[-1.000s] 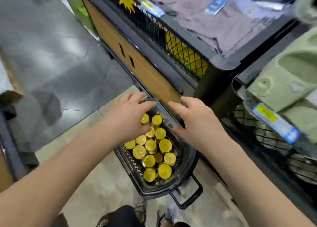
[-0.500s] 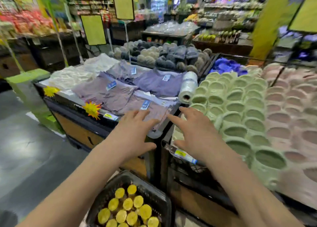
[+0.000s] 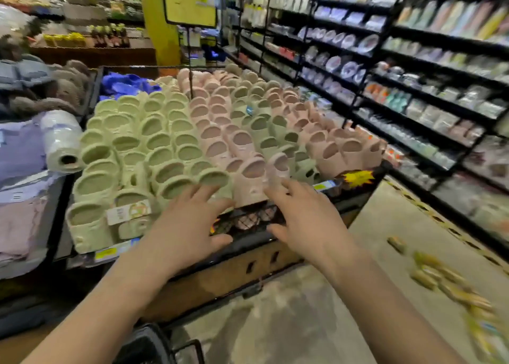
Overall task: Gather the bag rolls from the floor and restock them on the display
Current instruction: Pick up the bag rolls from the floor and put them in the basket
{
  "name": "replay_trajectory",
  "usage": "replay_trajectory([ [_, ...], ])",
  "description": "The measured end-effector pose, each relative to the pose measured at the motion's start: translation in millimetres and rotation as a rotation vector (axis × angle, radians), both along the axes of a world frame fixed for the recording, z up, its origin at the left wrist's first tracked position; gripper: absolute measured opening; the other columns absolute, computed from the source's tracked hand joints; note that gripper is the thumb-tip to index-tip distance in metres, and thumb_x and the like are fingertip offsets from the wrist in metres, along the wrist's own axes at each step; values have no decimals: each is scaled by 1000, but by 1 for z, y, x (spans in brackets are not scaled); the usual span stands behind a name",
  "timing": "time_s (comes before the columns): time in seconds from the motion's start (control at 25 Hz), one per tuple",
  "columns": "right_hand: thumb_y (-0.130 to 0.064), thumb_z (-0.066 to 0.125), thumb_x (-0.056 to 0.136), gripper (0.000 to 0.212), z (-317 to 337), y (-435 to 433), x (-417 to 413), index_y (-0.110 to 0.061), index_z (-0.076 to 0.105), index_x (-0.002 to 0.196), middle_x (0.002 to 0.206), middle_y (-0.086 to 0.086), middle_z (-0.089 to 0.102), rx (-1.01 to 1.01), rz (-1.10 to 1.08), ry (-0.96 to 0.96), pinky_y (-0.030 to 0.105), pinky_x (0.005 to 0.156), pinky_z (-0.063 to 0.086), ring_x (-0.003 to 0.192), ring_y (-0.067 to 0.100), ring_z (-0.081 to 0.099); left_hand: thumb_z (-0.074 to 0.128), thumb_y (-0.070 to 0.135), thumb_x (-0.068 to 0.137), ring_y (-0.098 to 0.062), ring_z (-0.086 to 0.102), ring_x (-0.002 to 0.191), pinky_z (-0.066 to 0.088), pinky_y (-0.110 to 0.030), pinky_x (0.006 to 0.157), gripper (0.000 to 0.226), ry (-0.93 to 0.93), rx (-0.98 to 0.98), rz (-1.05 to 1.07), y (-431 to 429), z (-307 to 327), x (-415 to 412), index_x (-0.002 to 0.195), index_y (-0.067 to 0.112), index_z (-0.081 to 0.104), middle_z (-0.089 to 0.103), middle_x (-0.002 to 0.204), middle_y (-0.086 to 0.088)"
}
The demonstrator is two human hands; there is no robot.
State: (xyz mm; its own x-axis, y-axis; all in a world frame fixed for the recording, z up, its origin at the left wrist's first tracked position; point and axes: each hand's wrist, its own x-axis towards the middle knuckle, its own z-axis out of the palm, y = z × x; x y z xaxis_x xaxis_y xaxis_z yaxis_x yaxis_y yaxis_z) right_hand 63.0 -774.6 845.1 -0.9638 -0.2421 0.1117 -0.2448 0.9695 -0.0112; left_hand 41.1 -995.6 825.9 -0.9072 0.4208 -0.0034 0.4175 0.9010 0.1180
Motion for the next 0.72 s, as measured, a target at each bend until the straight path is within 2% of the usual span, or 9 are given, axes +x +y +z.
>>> replay_trajectory([
  [0.24, -50, 64, 92, 74, -7, 194, 83, -36, 27, 155, 158, 5, 32, -25, -447, -77, 43, 109, 38, 142, 29, 35, 60, 63, 89, -26, 25, 147, 33, -42, 116, 73, -3, 23, -450, 226, 4, 1, 153, 45, 31, 22, 163, 3],
  [0.36, -50, 65, 91, 73, -16, 300, 132, -36, 29, 153, 153, 5, 37, -23, -625, -92, 44, 106, 41, 137, 29, 40, 64, 60, 87, -27, 27, 145, 32, -41, 116, 72, 6, 20, -661, 364, -6, 17, 151, 42, 36, 27, 161, 1],
  [0.52, -50, 65, 90, 75, -23, 418, 184, -40, 28, 153, 152, 3, 38, -74, -816, -106, 41, 106, 39, 137, 27, 41, 64, 59, 87, -25, 22, 146, 30, -41, 118, 73, -30, 6, -821, 519, -19, 41, 152, 42, 34, 26, 161, 3],
  [0.72, -52, 65, 89, 75, -30, 537, 209, -38, 30, 153, 151, 1, 40, -125, -984, -114, 39, 106, 41, 135, 26, 43, 65, 56, 87, -26, 25, 145, 34, -39, 114, 71, -55, -5, -941, 656, -25, 59, 151, 40, 36, 26, 161, 2],
])
